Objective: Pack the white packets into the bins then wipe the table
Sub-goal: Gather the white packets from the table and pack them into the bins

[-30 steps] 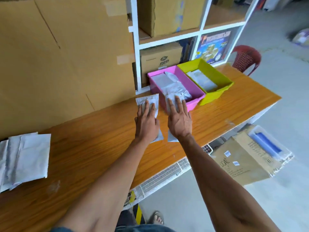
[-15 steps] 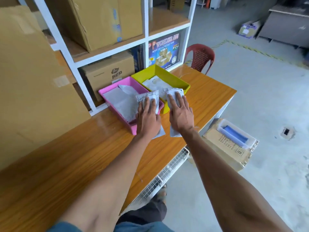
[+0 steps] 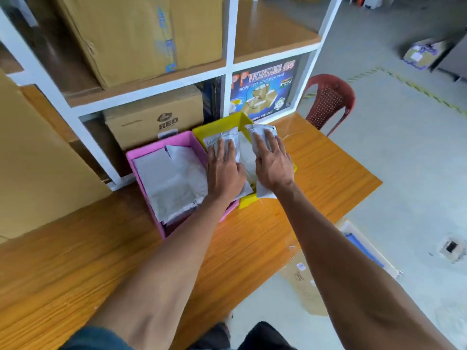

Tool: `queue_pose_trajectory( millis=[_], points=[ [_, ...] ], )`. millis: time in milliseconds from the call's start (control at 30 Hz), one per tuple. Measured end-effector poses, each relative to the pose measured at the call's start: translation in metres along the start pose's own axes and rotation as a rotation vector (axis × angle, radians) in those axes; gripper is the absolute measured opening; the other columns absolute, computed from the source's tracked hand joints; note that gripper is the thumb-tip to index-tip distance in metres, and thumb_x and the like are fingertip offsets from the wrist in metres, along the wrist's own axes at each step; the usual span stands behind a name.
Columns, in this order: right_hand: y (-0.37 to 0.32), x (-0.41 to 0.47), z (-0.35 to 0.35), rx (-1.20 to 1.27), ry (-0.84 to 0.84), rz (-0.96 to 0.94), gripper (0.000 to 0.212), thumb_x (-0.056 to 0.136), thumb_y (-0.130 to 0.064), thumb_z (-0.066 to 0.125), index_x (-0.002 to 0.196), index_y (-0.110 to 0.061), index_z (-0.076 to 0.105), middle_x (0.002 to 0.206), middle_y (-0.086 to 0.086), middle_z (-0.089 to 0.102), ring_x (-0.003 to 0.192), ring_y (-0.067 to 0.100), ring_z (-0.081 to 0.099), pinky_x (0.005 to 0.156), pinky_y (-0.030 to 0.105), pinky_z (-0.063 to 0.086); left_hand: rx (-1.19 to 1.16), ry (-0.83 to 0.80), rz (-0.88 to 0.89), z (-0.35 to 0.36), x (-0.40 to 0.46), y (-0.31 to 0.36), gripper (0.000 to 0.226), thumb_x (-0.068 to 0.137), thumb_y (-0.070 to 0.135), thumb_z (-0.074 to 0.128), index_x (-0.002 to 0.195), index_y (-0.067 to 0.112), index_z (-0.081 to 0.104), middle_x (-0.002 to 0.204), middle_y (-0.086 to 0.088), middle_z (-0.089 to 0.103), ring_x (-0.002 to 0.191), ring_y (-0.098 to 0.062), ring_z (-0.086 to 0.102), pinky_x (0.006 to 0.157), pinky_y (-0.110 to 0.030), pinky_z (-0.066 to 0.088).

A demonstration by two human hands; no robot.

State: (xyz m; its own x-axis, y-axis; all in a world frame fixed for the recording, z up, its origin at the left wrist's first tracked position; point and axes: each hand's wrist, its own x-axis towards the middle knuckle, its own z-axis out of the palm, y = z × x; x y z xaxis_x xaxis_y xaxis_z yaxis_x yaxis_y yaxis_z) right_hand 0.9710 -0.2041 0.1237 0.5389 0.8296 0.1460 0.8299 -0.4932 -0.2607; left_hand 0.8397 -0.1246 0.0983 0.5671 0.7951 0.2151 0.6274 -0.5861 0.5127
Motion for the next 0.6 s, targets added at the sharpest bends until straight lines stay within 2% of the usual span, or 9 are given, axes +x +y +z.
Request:
queue_pose_trajectory(
  millis=[100,300,500,600],
  points=[
    [0.006,0.026,0.015,0.018,-0.050,-0.045,0.069,0.106,-0.023,0.043,0.168,-0.036,0.014,0.176,0.002,0.009,0.162,0.032,0.008,0.120,0.057,0.031,0.021,0.031,-0.037,0.009,0.016,0.004,0.068,0.102,0.023,0.052,0.165,0.008,0.032,0.173,-0.020,0.022,0.159,-0.042,0.017,0.130,-0.050,0.013],
    [0.014,0.078,0.041,0.045,-0.133,-0.154,0.066,0.108,-0.030,0.040,0.168,-0.037,0.014,0.176,0.003,0.010,0.161,0.033,0.010,0.124,0.054,0.027,0.060,0.030,-0.152,0.032,0.055,0.001,0.070,0.101,0.030,0.043,0.167,0.011,0.027,0.175,-0.017,0.018,0.162,-0.035,0.013,0.132,-0.047,0.010],
    [0.031,0.124,0.054,0.072,-0.221,-0.290,0.067,0.107,-0.030,0.041,0.168,-0.036,0.014,0.176,0.004,0.009,0.161,0.035,0.007,0.127,0.053,0.023,0.112,0.068,-0.291,0.055,0.084,0.011,0.069,0.106,0.034,0.046,0.168,0.017,0.023,0.176,-0.012,0.016,0.162,-0.034,0.013,0.132,-0.049,0.011],
    [0.039,0.141,0.064,0.051,-0.285,-0.337,0.068,0.108,-0.040,0.042,0.168,-0.036,0.011,0.176,0.003,0.005,0.162,0.033,0.004,0.126,0.052,0.021,0.150,0.050,-0.342,0.075,0.097,0.008,0.069,0.104,0.033,0.045,0.167,0.013,0.025,0.175,-0.016,0.018,0.162,-0.035,0.014,0.132,-0.049,0.013]
  ],
)
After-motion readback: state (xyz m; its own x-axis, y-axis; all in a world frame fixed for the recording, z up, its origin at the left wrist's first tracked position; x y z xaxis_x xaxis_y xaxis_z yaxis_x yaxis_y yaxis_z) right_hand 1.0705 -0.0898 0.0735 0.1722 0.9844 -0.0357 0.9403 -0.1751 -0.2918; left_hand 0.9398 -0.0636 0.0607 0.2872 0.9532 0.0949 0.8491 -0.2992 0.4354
